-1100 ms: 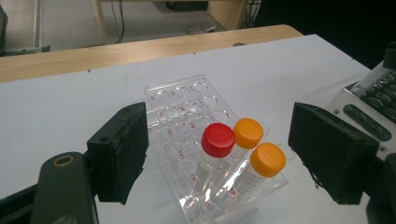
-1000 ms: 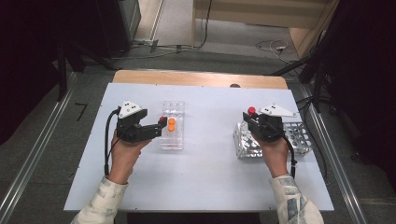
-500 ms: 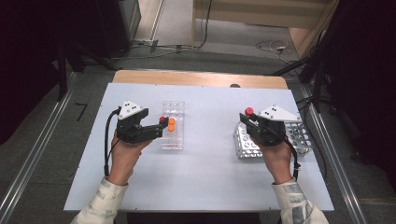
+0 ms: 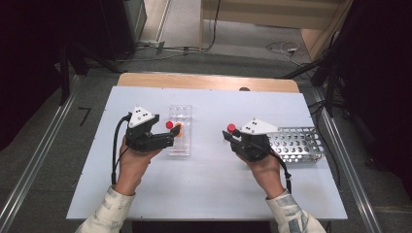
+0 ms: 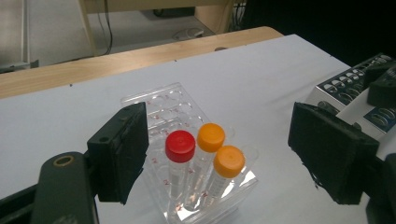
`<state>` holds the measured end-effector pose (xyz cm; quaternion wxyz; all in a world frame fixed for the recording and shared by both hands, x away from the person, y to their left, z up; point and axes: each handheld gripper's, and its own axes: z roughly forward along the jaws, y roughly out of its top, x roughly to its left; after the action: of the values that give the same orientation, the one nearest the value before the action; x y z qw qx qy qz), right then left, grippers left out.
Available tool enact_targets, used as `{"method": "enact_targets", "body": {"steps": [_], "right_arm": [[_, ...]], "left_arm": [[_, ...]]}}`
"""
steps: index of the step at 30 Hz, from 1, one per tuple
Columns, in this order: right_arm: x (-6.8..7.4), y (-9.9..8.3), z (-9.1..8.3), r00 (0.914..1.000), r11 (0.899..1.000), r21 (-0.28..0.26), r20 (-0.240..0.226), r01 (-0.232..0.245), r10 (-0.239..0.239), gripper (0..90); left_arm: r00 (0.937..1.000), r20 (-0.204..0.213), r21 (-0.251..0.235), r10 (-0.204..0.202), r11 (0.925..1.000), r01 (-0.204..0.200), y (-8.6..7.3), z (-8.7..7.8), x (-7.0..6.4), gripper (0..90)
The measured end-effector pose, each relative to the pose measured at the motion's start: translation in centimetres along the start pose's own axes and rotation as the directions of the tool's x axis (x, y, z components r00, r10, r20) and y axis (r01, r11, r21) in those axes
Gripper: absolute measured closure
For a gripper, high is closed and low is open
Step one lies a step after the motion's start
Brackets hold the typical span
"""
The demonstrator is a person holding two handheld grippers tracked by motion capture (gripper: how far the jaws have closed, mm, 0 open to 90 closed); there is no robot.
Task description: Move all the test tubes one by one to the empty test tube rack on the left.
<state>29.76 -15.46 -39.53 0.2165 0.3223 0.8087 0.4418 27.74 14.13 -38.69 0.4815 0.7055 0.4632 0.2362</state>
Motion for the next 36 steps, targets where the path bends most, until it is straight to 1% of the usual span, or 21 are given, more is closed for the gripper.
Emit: {"method": "enact_targets", "body": {"steps": [3,8,11,15,18,19,21,24,27,30,33,36], "right_arm": [[0.8,-0.1,0.7,0.9997,1.0,0.008,-0.025,0.007,-0.007,71.1],[2.4,-0.4,1.9,0.9977,0.999,0.032,-0.064,0.026,-0.024,71.1],[3.2,-0.6,2.6,0.9956,0.999,0.039,-0.089,0.031,-0.028,71.1],[4.2,-0.7,3.4,0.9931,0.998,0.053,-0.113,0.037,-0.031,71.1],[4.6,-0.7,4.0,0.9914,0.997,0.062,-0.127,0.038,-0.03,71.1],[4.7,-0.7,4.1,0.9901,0.997,0.066,-0.138,0.036,-0.027,71.1],[5.0,-0.8,4.4,0.9891,0.997,0.07,-0.144,0.044,-0.033,71.1],[5.5,-0.7,4.7,0.9876,0.996,0.075,-0.153,0.049,-0.037,71.1],[5.7,-0.6,4.7,0.9868,0.996,0.073,-0.157,0.05,-0.038,71.1],[5.8,-0.5,4.7,0.9857,0.996,0.068,-0.161,0.06,-0.048,71.1],[6.0,-0.5,4.6,0.9848,0.996,0.066,-0.167,0.058,-0.046,71.1],[6.1,-0.4,4.6,0.9845,0.996,0.066,-0.17,0.057,-0.045,71.1]], "left_arm": [[0.9997,0.011,0.005,0.022,0.9998,-0.022,0.0,0.1,-0.8,21.1],[0.9976,0.051,0.019,0.048,0.9986,-0.049,-0.1,0.4,-2.1,21.0],[0.9949,0.081,0.025,0.06,0.9978,-0.062,-0.2,0.6,-2.8,21.1],[0.9917,0.102,0.034,0.078,0.996,-0.082,-0.3,0.8,-3.7,21.1],[0.9886,0.119,0.036,0.093,0.9945,-0.098,-0.4,0.9,-4.1,22.3],[0.9875,0.125,0.038,0.095,0.9942,-0.1,-0.5,0.9,-4.2,23.9],[0.9841,0.147,0.047,0.099,0.9931,-0.107,-0.6,1.0,-4.4,27.8],[0.9747,0.191,0.07,0.116,0.9889,-0.131,-0.8,1.4,-4.8,34.5],[0.9682,0.216,0.083,0.127,0.9856,-0.148,-1.0,1.6,-5.1,43.5],[0.9645,0.226,0.088,0.136,0.9833,-0.159,-1.1,1.8,-5.2,51.0],[0.9614,0.244,0.085,0.127,0.9848,-0.151,-1.2,1.8,-5.2,60.1],[0.9606,0.25,0.085,0.122,0.9854,-0.147,-1.2,1.9,-5.1,66.3]]}}
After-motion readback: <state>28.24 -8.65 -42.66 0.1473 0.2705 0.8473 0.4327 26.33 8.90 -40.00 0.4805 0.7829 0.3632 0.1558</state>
